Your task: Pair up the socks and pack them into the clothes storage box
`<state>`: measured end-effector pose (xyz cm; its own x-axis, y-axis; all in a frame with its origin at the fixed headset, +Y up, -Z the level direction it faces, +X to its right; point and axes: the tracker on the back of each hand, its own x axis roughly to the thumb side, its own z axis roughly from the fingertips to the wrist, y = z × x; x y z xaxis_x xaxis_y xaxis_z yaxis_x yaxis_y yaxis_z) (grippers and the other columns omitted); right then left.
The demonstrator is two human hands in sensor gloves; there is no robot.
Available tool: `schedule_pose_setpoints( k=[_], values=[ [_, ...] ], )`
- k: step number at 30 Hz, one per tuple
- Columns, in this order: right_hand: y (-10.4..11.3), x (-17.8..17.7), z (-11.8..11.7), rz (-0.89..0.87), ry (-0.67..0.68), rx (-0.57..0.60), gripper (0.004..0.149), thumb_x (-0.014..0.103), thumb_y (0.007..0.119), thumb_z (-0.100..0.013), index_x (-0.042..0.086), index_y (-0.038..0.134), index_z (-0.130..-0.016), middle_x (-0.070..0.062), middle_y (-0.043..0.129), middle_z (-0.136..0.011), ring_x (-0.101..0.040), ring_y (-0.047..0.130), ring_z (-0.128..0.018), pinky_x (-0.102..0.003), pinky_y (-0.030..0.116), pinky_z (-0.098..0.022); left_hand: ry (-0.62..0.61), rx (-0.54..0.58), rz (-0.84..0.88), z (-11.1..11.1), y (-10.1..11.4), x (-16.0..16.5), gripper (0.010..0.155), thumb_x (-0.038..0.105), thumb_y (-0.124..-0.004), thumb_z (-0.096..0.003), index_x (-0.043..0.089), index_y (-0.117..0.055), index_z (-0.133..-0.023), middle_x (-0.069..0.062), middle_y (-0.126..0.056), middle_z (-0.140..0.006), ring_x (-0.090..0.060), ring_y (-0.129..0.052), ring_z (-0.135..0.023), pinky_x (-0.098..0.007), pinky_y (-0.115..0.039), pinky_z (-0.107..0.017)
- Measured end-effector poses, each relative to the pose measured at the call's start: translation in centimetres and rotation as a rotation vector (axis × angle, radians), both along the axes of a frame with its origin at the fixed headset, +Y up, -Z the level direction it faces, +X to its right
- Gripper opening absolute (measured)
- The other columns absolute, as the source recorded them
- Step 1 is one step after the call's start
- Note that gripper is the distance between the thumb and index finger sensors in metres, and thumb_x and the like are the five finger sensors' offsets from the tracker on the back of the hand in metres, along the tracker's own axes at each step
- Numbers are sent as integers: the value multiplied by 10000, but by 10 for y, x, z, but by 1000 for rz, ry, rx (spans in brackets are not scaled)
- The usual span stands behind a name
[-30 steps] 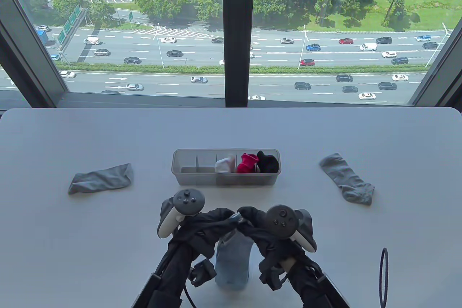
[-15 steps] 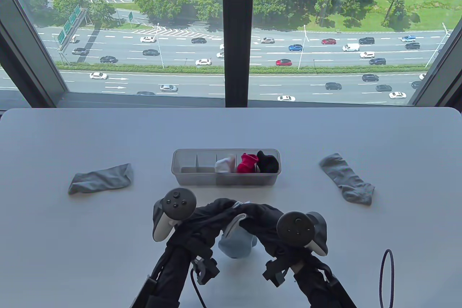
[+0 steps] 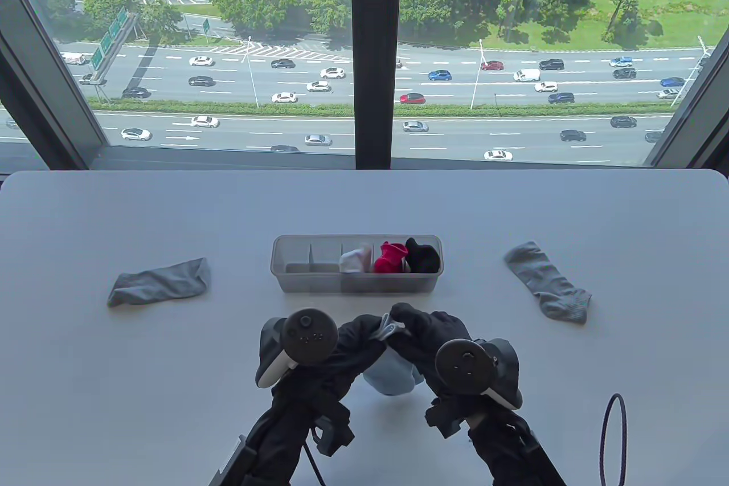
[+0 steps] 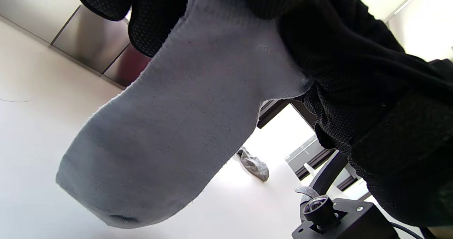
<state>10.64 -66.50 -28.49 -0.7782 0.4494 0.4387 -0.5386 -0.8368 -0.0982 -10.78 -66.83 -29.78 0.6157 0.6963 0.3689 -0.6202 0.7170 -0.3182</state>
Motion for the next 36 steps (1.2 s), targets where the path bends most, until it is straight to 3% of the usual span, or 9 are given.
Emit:
schedule_pose_setpoints(
  k=[4, 8, 9, 12, 18, 21, 23, 31, 36],
  values=[
    [-7, 6, -9, 49, 119, -199, 768, 418, 771, -525, 208, 372, -1148, -159, 597, -975, -391, 566, -921, -704, 411, -728, 13, 78, -87, 5, 5, 3, 442, 258, -662, -594, 143, -653, -1021, -193, -803, -988, -452, -847, -856, -666, -628, -692],
    [-18, 8, -14, -131, 104, -230, 418, 358, 745, -573, 258, 658, -970, -220, 455, -1196, -580, 426, -1037, -703, 422, -734, 107, 207, -258, 9, 7, 9, 431, 261, -658, -595, 148, -654, -1011, -187, -772, -1039, -454, -819, -926, -639, -646, -715],
    [-19, 8, -14, -187, 99, -238, 420, 340, 746, -574, 242, 651, -971, -149, 714, -1099, -507, 623, -1016, -672, 494, -741, 123, 231, -274, 10, 7, 10, 434, 261, -660, -591, 131, -631, -1003, -189, -768, -1038, -452, -829, -924, -629, -664, -711],
    [-18, 5, -10, -205, 47, -183, 429, 295, 738, -575, 213, 634, -983, -93, 861, -935, -337, 840, -892, -610, 576, -744, 139, 267, -298, 13, 10, 12, 452, 243, -681, -576, 128, -577, -1001, -157, -795, -988, -394, -891, -866, -592, -727, -689],
    [-14, 7, -8, -227, 49, -169, 432, 288, 692, -595, 197, 621, -1011, -80, 874, -853, -294, 857, -808, -605, 589, -728, 115, 174, -192, 10, 16, 3, 508, 349, -739, -552, 84, -685, -982, -127, -905, -678, -247, -938, -511, -545, -809, -531],
    [-15, 7, -9, -171, 75, -199, 418, 301, 702, -590, 188, 658, -990, -99, 865, -860, -323, 846, -816, -621, 594, -710, 133, 159, -213, 10, 13, -2, 453, 375, -705, -563, 97, -770, -913, -147, -938, -698, -301, -971, -574, -581, -794, -572],
    [-9, 10, -10, -183, 152, -248, 415, 304, 700, -598, 173, 664, -989, -165, 821, -968, -413, 795, -893, -634, 593, -703, 43, 74, -167, 6, 11, -6, 439, 367, -666, -583, 103, -704, -932, -216, -776, -1041, -463, -847, -912, -630, -703, -684],
    [1, 21, -14, -433, 369, -406, 419, 291, 730, -617, 90, 681, -981, -118, 936, -681, -288, 929, -592, -592, 675, -648, -255, -422, 317, -7, -3, -11, 444, 274, -642, -602, 57, -611, -988, -164, -965, -753, -298, -1071, -600, -508, -889, -522],
    [-38, 12, -23, -227, 95, -433, 491, 295, 706, -614, 80, 591, -1040, -159, 894, -810, -354, 893, -720, -617, 631, -668, 29, -559, 62, -16, -48, -14, 543, 282, -611, -615, -2, -462, -1053, -264, -828, -911, -463, -940, -751, -615, -759, -598]
  ],
)
